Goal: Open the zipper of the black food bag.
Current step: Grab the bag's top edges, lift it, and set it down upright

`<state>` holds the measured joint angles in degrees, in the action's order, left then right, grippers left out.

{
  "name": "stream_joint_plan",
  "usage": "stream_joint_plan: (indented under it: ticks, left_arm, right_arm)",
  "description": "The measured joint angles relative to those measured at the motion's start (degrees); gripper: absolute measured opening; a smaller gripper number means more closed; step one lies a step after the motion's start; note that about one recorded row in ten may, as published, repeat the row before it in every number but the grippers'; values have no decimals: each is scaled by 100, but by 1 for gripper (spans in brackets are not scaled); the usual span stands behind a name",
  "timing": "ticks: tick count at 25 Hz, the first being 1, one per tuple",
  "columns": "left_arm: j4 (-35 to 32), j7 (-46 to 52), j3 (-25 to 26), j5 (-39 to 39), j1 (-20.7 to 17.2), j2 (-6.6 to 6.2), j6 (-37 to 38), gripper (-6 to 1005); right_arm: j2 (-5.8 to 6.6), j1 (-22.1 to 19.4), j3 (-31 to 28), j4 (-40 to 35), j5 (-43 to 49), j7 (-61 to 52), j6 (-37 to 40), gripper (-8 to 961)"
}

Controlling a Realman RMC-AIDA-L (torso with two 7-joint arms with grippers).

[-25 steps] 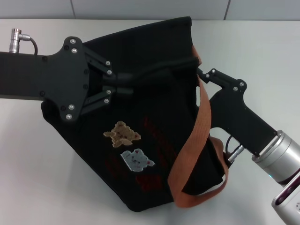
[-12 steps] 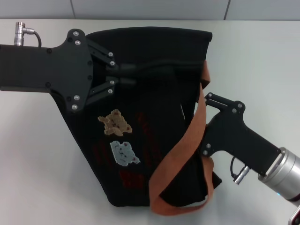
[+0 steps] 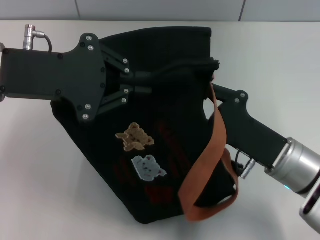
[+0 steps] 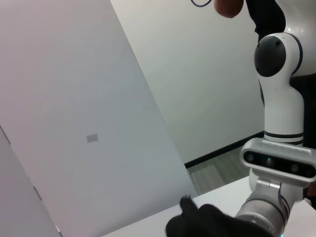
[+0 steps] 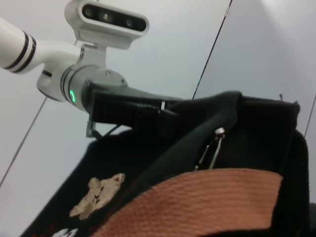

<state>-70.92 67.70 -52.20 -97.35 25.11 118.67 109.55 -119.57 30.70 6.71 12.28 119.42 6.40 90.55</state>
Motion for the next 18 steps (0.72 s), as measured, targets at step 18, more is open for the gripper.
stream_joint_plan:
  ticks: [18]
  left_arm:
    - [231,-86,14,5,127,-6,-1,88]
  right_arm:
    - [-23,239,-710,111,-12,25,-638,341]
